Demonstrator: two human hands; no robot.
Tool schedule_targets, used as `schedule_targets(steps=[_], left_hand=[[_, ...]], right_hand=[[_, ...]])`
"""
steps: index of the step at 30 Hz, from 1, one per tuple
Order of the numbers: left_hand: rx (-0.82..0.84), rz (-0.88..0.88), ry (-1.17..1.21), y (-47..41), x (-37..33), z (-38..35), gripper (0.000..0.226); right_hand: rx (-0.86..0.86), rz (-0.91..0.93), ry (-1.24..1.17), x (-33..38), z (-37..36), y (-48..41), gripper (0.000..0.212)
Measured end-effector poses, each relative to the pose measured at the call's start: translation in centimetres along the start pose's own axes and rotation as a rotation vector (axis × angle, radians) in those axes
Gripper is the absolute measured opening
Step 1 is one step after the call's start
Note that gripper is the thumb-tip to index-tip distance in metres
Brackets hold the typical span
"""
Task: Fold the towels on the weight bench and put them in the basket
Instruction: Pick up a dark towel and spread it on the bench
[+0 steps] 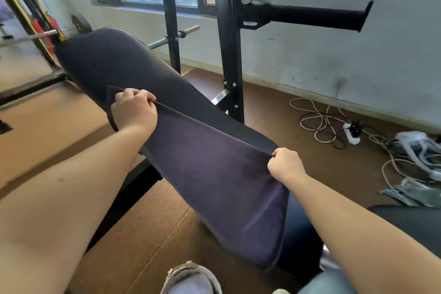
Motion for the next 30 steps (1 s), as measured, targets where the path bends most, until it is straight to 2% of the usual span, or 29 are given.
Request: schedule_targets(steps=[5, 9, 13, 16, 19, 23, 26, 30], left_hand=[[0.031, -0.088, -0.06, -3.2, -2.0, -2.6, 0.023], [0.066, -0.146, -0.035, -5.4, -3.5, -4.1, 0.023], [0.062, -0.233, 0.016, -5.3, -4.9, -4.8, 0.046], [0.043, -0.327, -0.038, -3.5, -5.8, -4.5, 0.048], [0.201, -0.252, -0.178, -1.9, -5.9, -5.0, 0.055], [0.39, -0.138, -0.292, -2.0, -4.8, -5.8, 0.085], [0.431, -0.142, -0.317, -3.5, -3.8, -5.8, 0.1], [0.44, -0.223, -0.34, -6.0, -3.9, -6.7, 0.106]], right_hand=[[-0.073, -0.024, 0.028, -0.2, 0.0, -2.6, 0.025], [-0.14, -0.037, 0.033, -0.7, -0.3, -4.3, 0.032], [-0.203, -0.057, 0.079, -1.1, -0.9, -4.0, 0.035], [-0.285, 0.036, 0.111, -0.3, -0.9, -2.6, 0.04], [-0.192, 0.212, 0.092, 1.4, -1.7, -1.2, 0.048], [0.093, 0.15, 0.081, 2.3, -4.5, -1.0, 0.072], [0.107, 0.123, 0.103, 2.1, -5.2, -1.8, 0.077], [0.074, 0.119, 0.071, 2.2, -5.0, -3.5, 0.076]])
Point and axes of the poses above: each hand's wrist, its own y-axis away from the middle knuckle, its own z-axis out of the back of the hand, x = y × z, the point moved 4 cm from there along -y, towards the middle knuckle, and after that the axes turned 13 degrees about -z, right-handed, at the moved point
